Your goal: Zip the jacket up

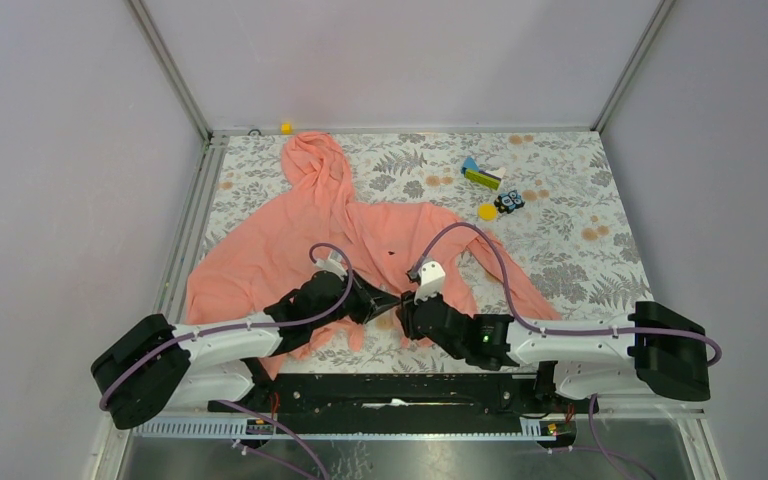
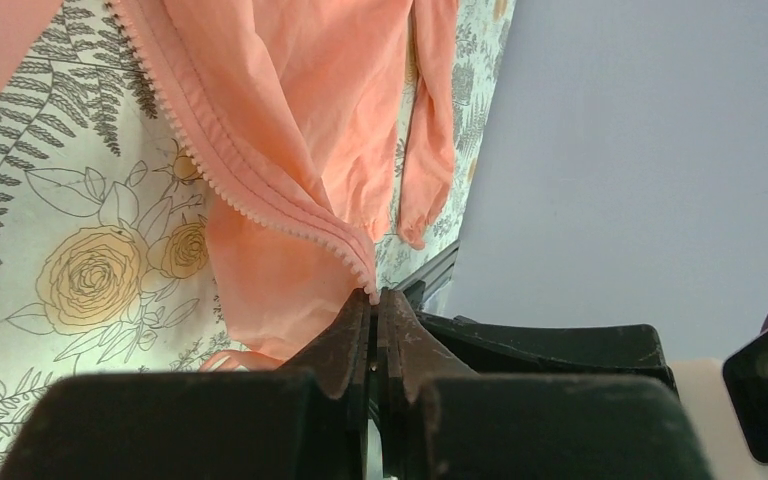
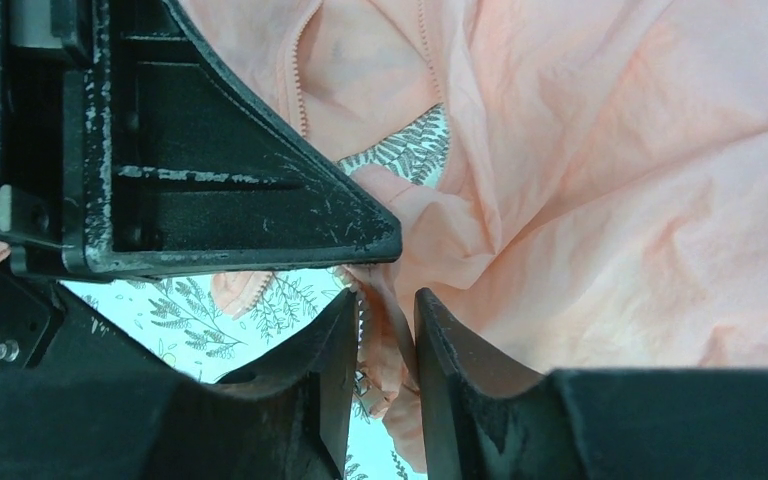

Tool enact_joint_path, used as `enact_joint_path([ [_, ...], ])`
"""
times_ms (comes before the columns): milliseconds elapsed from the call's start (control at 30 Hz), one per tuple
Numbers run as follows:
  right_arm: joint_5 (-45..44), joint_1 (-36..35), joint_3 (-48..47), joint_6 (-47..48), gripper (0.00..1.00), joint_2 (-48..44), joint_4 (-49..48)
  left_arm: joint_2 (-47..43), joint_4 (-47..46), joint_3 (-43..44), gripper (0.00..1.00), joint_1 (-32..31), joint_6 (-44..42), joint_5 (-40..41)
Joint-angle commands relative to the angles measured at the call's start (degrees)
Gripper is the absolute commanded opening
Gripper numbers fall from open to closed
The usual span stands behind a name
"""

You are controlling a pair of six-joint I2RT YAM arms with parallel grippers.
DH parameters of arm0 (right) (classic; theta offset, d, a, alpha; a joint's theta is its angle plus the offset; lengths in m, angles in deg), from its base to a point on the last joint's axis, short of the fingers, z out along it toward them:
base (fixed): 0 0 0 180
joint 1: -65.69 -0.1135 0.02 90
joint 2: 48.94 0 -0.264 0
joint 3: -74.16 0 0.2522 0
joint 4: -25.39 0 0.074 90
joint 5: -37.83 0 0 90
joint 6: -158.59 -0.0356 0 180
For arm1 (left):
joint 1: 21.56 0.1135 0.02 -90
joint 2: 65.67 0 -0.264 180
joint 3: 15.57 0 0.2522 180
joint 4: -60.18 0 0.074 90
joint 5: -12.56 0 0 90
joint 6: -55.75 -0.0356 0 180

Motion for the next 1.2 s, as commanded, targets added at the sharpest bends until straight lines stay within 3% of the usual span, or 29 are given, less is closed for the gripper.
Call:
enact_joint_path([
  [0, 2.98, 0.12, 0.96, 2.58, 0.33, -1.44, -5.01, -1.46, 0.22, 1.88, 0.00, 0.19, -1.66, 0.44],
  [333, 14.68, 6.07, 4.20, 1.78, 0.14, -1.41, -11.70, -2.33, -0.83, 2.19, 0.00, 0.18, -3.77, -1.42],
  [433, 17.86, 7.48, 5.35, 2.13, 0.13, -1.71, -14.39, -2.40, -1.54, 2.31, 0.00, 0.15, -4.12, -2.10],
  [700, 25.38, 11.60, 6.61, 2.40, 0.31, -0.78, -18.18, -1.03, -5.28, 1.97, 0.00, 0.12, -3.94, -4.19],
  [867, 26.36, 12.33, 6.73, 2.50, 0.36, -0.71, -19.42, -1.22, -5.65, 1.71, 0.00, 0.15, -3.66, -4.36],
  [933, 26.20, 12.33, 6.80, 2.72, 0.45, -0.88, -19.65, -1.41, -5.45, 1.63, 0.00, 0.12, -3.62, -4.21],
  [1167, 19.88, 12.27, 7.22, 0.46, 0.56, -3.34, -15.60, -2.74, -2.13, 1.13, 0.00, 0.10, -0.95, -1.77],
])
